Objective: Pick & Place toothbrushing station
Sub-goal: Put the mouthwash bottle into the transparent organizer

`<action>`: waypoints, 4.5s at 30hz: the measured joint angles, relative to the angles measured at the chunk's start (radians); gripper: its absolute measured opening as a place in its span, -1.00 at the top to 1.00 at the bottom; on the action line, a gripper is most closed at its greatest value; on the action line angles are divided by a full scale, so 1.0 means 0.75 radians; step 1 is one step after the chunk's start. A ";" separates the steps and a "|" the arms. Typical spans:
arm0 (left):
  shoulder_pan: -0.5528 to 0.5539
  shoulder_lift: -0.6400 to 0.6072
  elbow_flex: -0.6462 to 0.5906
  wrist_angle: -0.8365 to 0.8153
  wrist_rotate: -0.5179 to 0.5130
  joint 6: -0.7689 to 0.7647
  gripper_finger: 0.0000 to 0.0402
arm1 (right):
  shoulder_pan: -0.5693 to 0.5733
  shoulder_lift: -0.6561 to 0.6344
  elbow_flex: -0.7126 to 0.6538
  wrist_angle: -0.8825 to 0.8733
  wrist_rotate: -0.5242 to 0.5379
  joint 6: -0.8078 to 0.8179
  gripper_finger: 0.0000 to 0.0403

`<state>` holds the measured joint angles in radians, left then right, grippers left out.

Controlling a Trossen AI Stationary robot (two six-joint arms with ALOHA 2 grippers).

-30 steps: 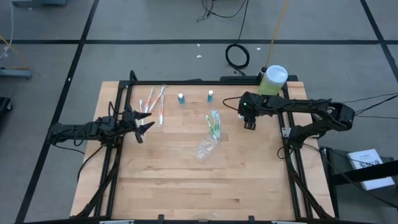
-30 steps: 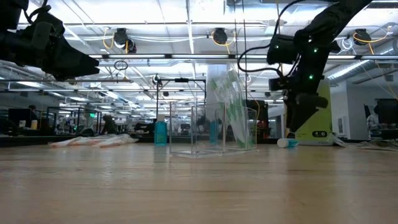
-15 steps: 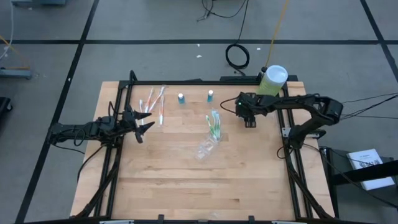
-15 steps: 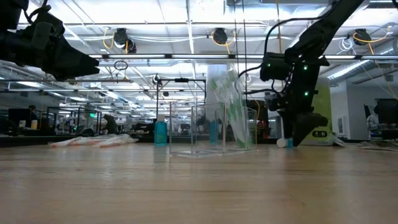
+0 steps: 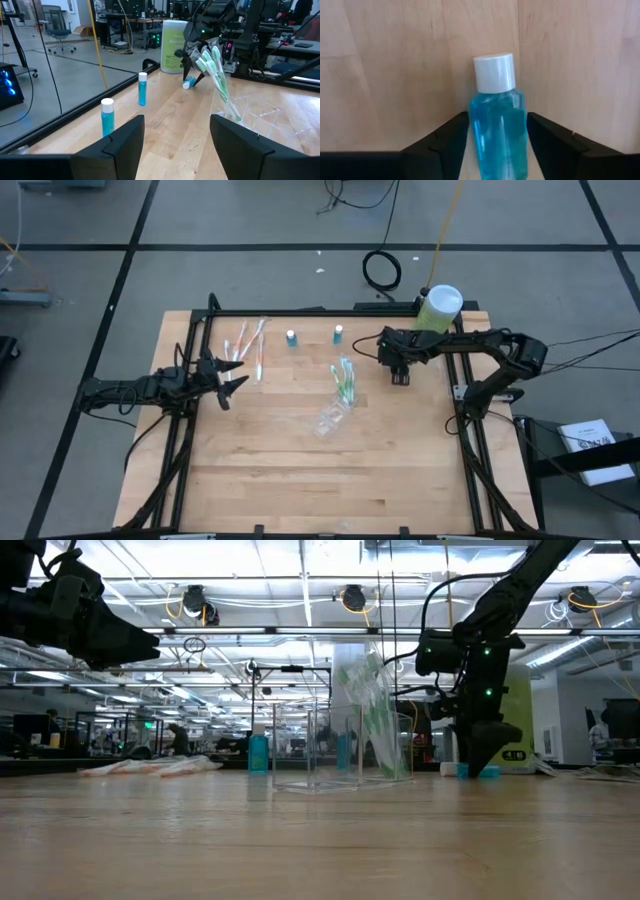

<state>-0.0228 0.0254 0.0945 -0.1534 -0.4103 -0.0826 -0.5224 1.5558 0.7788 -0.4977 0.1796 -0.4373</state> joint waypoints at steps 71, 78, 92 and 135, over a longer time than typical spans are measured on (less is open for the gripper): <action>0.000 0.000 0.000 0.000 0.000 0.000 -0.17 | 0.760 -0.526 -0.377 1.186 -0.440 0.765 1.00; 0.000 0.000 0.000 0.000 0.000 0.000 -0.17 | 0.826 -0.768 -0.457 1.113 -0.521 0.915 1.00; 0.000 0.000 0.000 0.000 0.000 0.000 -0.17 | 1.778 -0.542 0.108 0.331 -0.042 1.727 0.46; 0.000 0.000 0.000 0.000 0.000 0.000 -0.17 | 1.593 0.152 0.115 0.318 -0.318 1.963 1.00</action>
<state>-0.0231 0.0254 0.0944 -0.1532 -0.4103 -0.0826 0.6723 1.6695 0.8654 -0.2595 -0.0590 1.0348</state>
